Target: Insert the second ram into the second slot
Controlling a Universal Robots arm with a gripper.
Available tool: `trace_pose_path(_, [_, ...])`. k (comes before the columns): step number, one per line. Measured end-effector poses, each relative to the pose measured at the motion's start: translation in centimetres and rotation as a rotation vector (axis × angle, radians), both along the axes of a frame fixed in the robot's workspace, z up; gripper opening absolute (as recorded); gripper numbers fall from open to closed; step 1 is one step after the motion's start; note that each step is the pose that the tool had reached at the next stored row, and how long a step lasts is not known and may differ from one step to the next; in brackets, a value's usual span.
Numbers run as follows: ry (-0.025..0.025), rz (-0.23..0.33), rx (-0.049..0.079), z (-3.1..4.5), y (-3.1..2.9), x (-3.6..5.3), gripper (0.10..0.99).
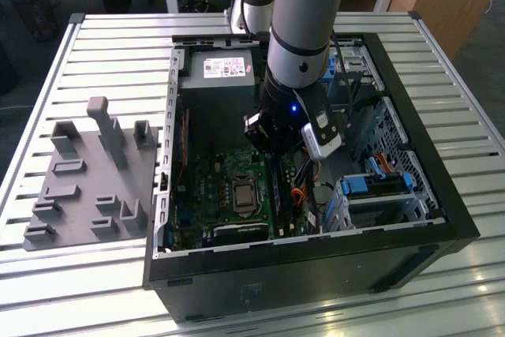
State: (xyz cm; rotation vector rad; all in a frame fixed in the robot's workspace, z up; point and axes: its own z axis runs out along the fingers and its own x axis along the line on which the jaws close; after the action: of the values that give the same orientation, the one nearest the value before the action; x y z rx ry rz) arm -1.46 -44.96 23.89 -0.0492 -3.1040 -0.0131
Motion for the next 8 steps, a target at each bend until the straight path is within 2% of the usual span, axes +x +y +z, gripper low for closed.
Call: trace_pose_path(8, [-0.0001,0.0,0.0,-0.13,0.0,0.02,0.137])
